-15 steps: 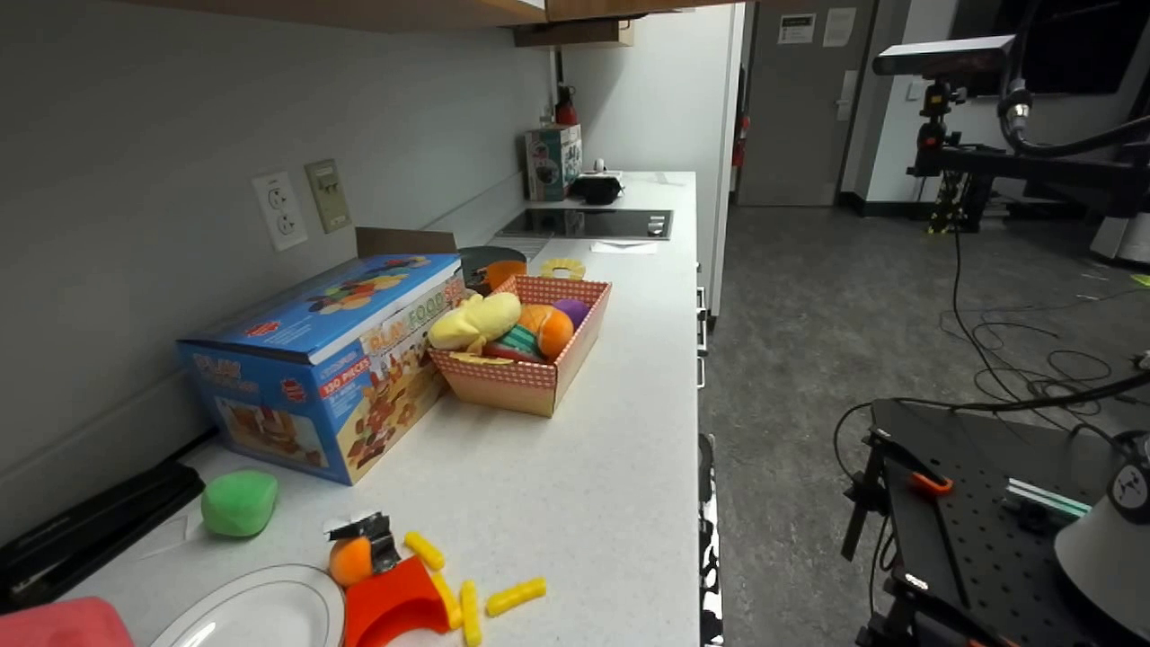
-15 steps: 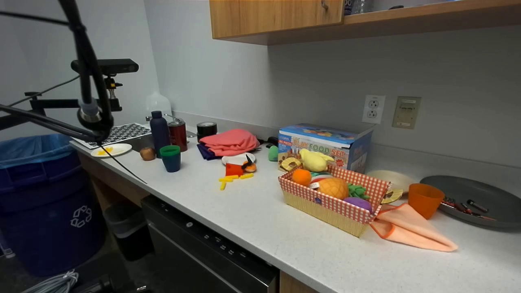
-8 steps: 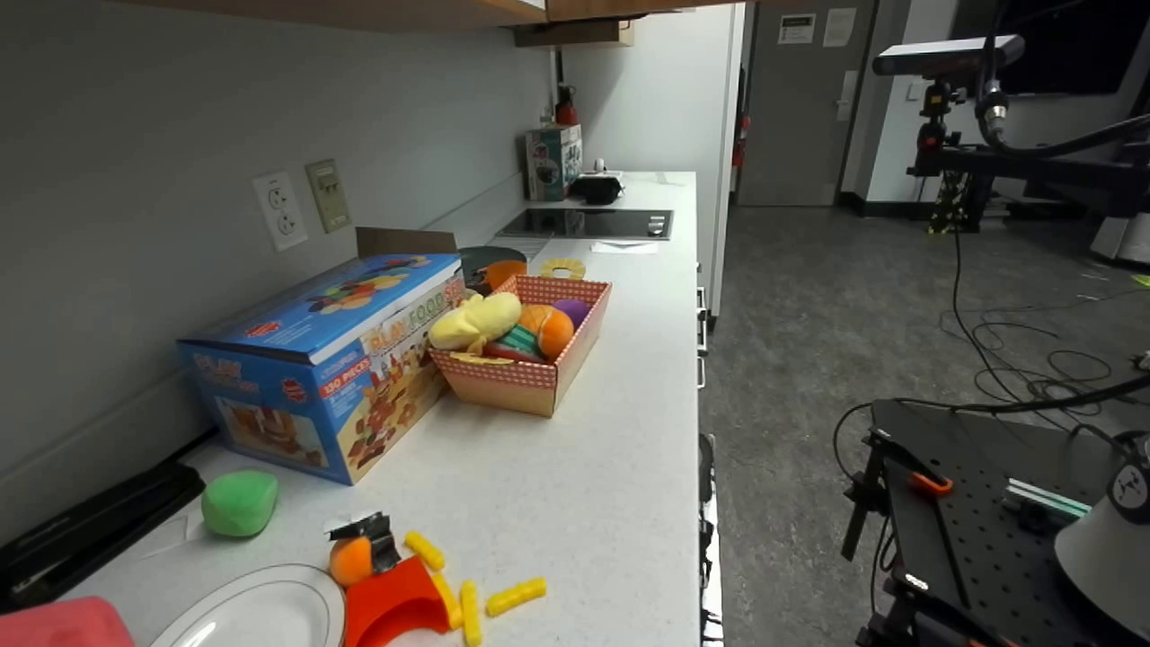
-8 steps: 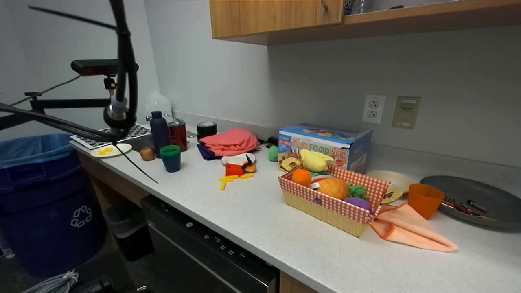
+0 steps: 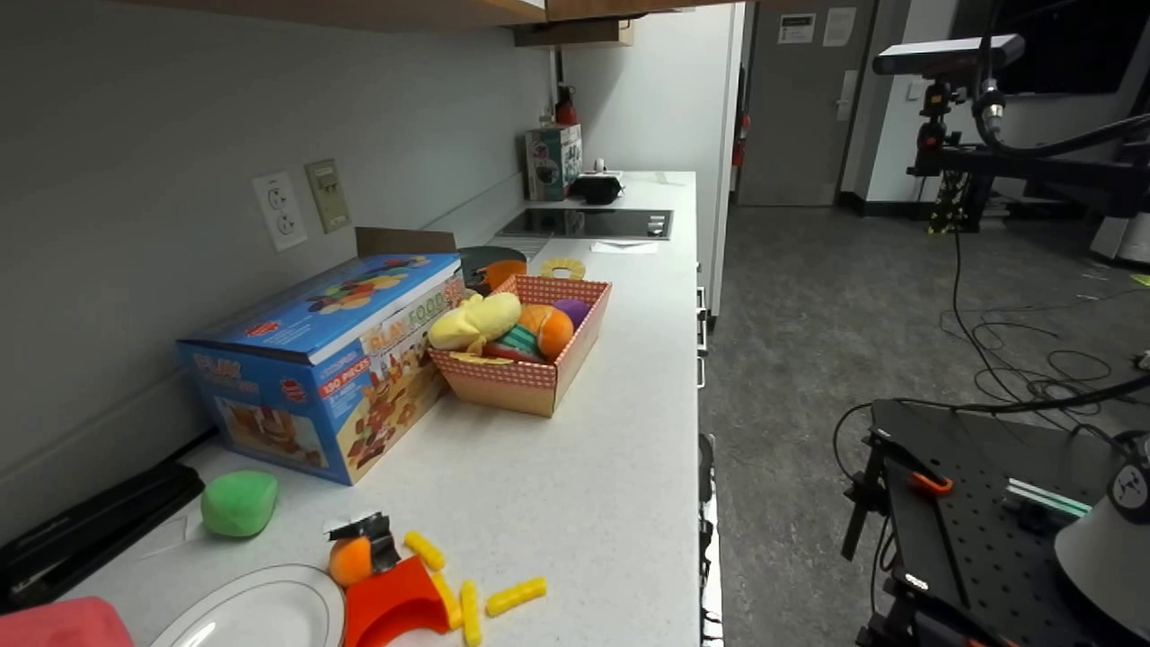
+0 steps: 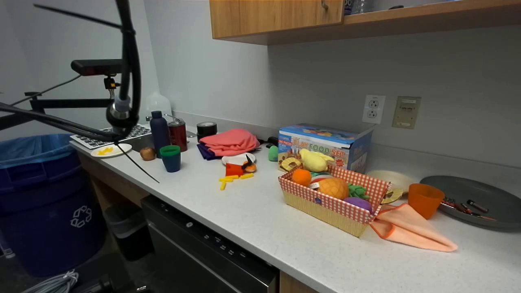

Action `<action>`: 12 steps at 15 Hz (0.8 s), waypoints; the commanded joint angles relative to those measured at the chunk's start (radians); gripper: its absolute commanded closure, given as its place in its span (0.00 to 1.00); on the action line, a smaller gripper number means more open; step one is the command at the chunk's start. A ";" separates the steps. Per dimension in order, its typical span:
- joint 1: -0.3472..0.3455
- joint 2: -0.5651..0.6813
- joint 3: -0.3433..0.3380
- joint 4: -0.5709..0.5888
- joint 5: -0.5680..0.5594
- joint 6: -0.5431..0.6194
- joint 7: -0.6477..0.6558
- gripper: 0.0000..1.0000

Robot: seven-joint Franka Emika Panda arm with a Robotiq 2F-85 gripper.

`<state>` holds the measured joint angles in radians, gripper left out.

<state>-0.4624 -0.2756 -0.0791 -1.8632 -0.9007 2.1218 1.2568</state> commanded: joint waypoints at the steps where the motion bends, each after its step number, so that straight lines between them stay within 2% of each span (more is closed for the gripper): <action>1: 0.058 0.024 -0.051 0.015 -0.029 0.000 0.029 0.00; 8: 0.059 0.203 -0.138 0.126 -0.121 0.083 0.193 0.00; 12: 0.062 0.281 -0.193 0.189 -0.111 0.102 0.232 0.00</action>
<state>-0.4194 -0.0697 -0.2230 -1.7573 -1.0011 2.2096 1.4527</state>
